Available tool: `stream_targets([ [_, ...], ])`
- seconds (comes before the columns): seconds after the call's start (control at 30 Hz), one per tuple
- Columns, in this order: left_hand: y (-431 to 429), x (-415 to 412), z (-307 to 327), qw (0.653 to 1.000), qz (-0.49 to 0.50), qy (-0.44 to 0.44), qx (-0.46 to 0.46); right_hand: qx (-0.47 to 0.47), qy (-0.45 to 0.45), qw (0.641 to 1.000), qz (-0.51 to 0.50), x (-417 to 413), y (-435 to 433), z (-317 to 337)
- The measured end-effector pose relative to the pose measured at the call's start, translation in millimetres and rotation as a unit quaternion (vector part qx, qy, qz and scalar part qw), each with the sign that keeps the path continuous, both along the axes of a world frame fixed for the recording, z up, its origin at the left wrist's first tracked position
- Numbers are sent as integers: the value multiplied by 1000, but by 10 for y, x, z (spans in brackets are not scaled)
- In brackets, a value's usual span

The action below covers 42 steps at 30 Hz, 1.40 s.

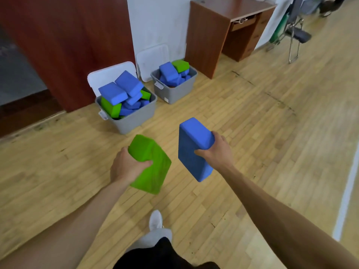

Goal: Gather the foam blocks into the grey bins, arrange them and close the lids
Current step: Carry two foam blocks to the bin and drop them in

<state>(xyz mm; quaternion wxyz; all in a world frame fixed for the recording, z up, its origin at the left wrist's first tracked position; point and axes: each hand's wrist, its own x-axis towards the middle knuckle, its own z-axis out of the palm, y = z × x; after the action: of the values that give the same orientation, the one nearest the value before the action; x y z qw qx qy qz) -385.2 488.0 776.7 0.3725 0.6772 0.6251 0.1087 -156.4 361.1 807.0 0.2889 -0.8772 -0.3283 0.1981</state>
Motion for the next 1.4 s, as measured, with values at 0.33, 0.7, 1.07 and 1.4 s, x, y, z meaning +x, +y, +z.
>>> stream_targets([
  [0.33,2256,1396,233,998,-27,-31,49,41,13,998,-56,1254,2095,-19],
  [0.7,4560,3442,94,997,-53,23,48,3,68,996,-49,3275,4222,-466],
  [1.07,6310,4864,42,998,36,-45,29,3,28,1000,-10,4727,6144,-343],
  [1.4,8205,5893,-493,982,158,-74,-72,-96,44,994,21,5833,7961,-618],
])
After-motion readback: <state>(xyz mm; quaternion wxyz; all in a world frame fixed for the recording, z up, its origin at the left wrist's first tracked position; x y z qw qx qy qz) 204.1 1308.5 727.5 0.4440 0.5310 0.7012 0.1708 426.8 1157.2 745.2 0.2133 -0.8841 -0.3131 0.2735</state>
